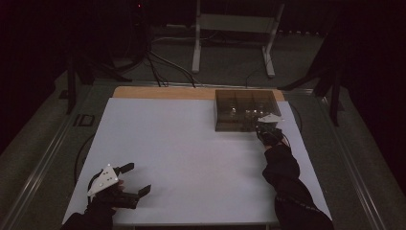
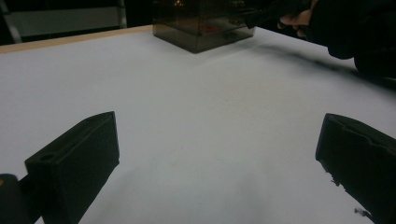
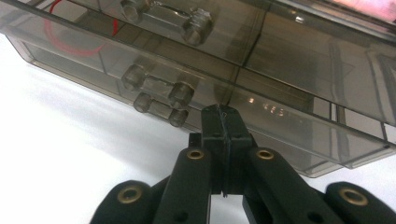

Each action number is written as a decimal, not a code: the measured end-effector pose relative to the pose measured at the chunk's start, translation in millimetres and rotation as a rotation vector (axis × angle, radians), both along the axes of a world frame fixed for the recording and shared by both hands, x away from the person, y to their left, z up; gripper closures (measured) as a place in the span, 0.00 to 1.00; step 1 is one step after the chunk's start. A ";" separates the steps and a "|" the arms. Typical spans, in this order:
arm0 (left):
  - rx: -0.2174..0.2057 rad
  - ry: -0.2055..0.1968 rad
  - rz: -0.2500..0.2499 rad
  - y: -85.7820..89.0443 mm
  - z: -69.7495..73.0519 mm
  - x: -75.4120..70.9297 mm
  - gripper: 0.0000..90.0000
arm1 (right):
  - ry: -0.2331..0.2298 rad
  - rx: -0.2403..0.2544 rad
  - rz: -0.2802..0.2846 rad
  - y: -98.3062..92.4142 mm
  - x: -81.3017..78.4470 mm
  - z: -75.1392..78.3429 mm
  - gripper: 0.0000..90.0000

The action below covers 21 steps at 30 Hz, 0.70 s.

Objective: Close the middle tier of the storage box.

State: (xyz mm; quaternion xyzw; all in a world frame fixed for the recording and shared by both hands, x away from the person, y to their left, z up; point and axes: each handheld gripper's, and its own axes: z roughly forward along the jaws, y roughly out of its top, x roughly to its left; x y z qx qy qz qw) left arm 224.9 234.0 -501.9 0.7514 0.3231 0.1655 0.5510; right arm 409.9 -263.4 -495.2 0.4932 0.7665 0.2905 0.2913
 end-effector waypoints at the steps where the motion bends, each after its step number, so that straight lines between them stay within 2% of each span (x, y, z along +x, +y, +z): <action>1: -0.001 -0.001 0.002 0.1 0.3 0.1 0.01 | -0.001 0.000 0.002 0.2 0.2 0.0 1.00; 21: 0.000 -0.001 0.003 0.2 0.0 0.0 0.01 | 0.003 0.004 0.000 1.7 6.6 0.6 1.00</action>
